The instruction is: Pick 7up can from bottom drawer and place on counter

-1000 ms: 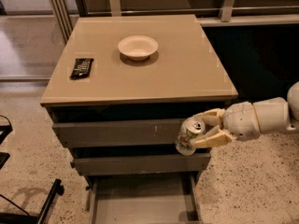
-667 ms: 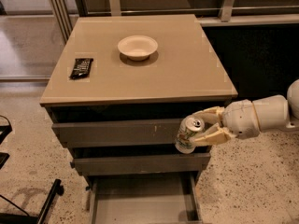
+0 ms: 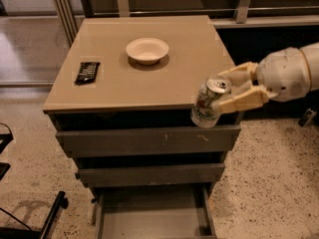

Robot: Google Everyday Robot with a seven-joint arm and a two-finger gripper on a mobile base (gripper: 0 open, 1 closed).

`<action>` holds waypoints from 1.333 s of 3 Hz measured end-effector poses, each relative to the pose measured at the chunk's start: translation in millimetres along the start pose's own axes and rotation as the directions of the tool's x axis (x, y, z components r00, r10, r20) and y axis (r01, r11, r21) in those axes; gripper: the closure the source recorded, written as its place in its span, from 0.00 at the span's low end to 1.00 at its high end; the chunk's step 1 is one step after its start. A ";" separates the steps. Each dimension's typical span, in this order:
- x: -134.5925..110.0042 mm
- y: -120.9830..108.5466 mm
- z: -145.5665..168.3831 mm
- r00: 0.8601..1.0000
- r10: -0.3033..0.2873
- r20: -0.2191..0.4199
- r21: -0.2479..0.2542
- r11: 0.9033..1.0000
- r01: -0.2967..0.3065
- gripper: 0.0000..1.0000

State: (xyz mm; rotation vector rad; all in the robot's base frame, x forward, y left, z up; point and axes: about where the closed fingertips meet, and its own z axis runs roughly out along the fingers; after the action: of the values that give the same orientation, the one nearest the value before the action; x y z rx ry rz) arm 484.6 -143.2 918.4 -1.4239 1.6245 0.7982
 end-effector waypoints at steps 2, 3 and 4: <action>-31.9 -15.0 -20.4 1.000 -0.027 0.013 0.040 0.999 0.027 1.00; -35.6 -30.4 -12.8 1.000 -0.005 -0.001 0.050 0.999 0.005 1.00; -40.8 -58.7 -1.3 1.000 0.014 -0.017 0.058 0.998 -0.013 1.00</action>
Offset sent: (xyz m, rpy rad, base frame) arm 0.0068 -0.0055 0.0372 0.0089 -0.0395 -0.0117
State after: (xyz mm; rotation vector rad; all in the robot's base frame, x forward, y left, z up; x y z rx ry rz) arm 543.5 -134.7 958.1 -1.3839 1.6592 0.7427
